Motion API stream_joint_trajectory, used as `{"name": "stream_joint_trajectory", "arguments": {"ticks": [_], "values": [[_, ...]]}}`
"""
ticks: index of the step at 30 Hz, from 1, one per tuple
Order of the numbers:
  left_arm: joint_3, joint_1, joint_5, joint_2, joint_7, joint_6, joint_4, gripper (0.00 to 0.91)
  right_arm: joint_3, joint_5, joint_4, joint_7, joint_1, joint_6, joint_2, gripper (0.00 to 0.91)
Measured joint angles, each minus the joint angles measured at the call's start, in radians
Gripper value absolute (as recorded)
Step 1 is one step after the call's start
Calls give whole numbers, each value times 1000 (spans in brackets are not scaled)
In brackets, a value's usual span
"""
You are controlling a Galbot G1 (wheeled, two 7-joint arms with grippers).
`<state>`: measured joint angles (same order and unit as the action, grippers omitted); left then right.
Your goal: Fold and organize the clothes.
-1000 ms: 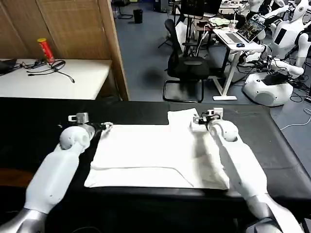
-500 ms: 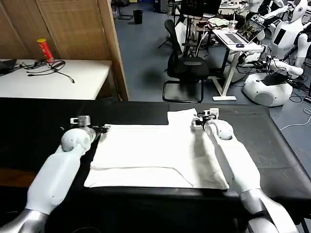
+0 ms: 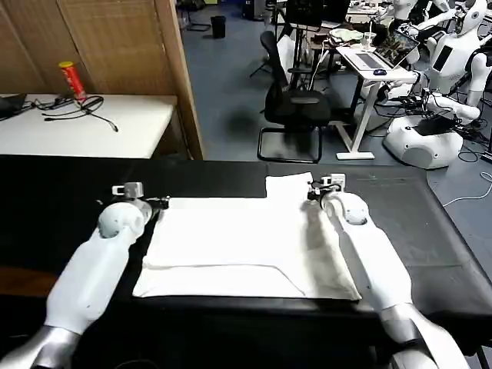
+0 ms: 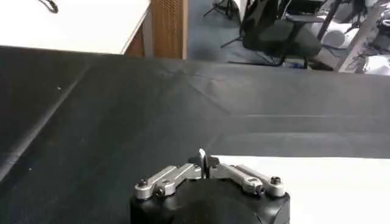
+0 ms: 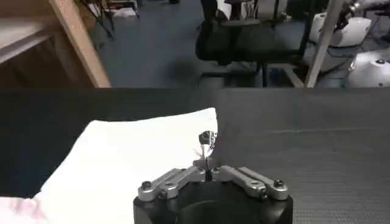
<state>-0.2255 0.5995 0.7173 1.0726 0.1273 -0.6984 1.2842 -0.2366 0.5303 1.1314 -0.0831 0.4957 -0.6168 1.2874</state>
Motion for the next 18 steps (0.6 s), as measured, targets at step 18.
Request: {"name": "stream_joint_trajectory", "arguments": {"ticks": [18], "values": [[-44,89,70,-58,32,3,224,0,-60,59,248,32,137,71,-113,0]]}}
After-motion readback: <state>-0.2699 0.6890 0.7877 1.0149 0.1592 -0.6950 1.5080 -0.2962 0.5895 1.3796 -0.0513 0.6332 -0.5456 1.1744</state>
